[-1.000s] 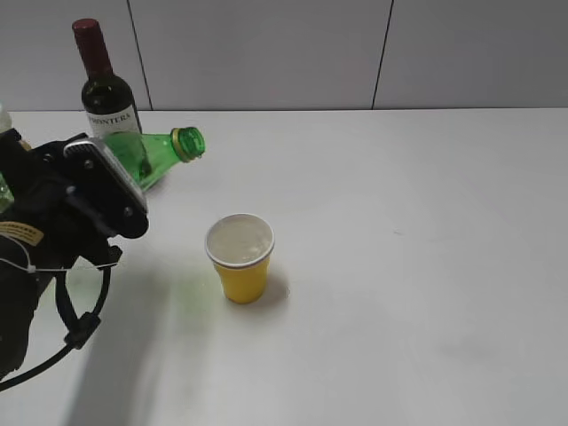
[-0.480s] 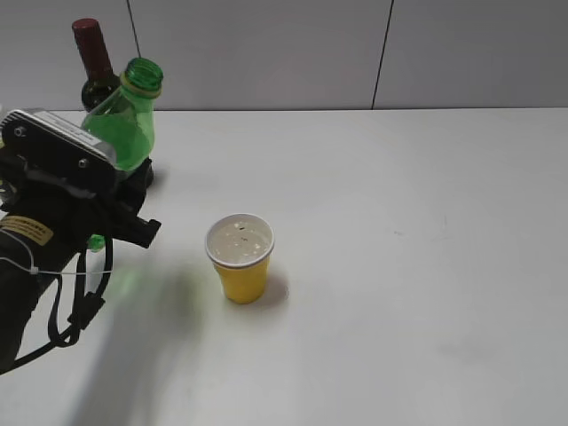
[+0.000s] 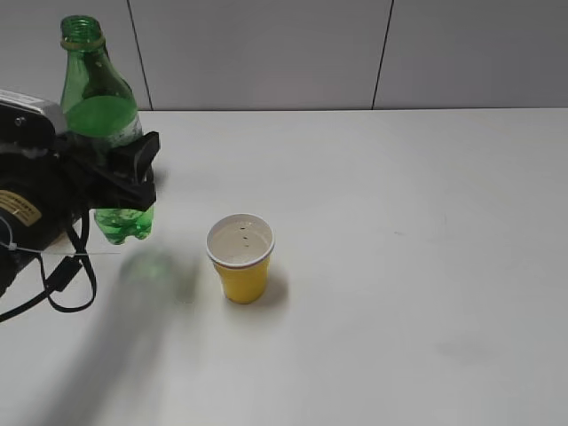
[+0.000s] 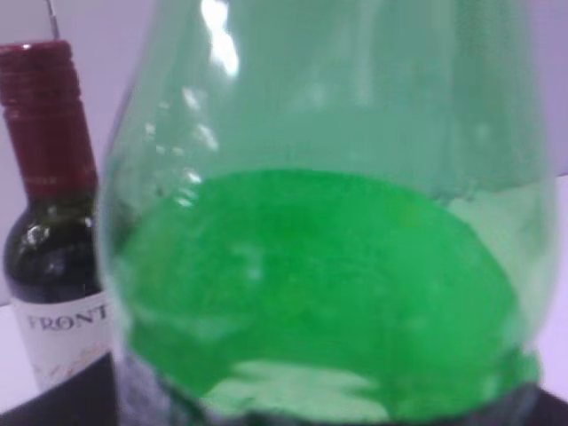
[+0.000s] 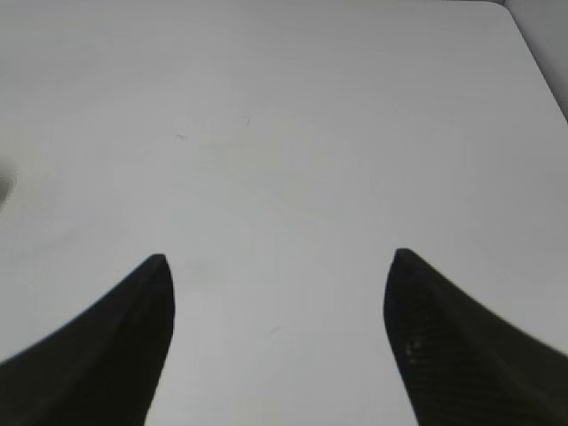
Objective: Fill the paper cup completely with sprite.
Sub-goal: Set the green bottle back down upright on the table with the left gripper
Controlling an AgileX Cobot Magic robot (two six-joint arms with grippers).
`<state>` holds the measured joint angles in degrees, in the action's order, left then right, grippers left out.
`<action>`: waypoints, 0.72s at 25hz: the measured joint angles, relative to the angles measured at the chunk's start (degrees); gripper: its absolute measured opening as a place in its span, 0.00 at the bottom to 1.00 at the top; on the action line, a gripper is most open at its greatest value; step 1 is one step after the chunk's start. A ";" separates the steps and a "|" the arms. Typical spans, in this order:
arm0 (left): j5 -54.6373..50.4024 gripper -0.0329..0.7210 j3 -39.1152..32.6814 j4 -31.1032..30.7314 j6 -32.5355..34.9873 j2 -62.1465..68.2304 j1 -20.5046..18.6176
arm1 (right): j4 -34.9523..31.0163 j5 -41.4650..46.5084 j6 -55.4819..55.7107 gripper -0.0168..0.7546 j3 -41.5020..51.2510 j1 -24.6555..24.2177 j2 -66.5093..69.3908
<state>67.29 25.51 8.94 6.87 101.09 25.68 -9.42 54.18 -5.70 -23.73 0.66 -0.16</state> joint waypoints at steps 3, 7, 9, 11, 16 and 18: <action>0.28 0.65 2.91 -4.51 -3.51 2.42 -1.59 | 0.00 0.00 0.04 0.75 0.00 0.00 0.00; 0.28 0.65 7.32 -7.10 -4.57 6.34 -2.08 | 0.00 0.00 0.04 0.75 0.00 0.00 0.00; 0.28 0.65 10.09 -8.94 -4.79 8.20 -2.08 | 0.00 0.00 0.04 0.75 0.00 0.00 0.00; 0.28 0.65 12.81 -9.80 -4.93 9.98 -2.08 | 0.00 0.00 0.04 0.75 0.00 0.00 0.00; 0.33 0.65 18.76 -10.86 -4.93 14.61 -2.08 | 0.00 0.00 0.04 0.75 0.00 0.00 0.00; 0.33 0.65 20.18 -11.04 -5.04 16.11 -2.08 | 0.00 0.00 0.04 0.75 0.00 0.00 0.00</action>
<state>67.62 45.69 -2.10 1.83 117.19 23.60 -9.42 54.18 -5.66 -23.73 0.66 -0.16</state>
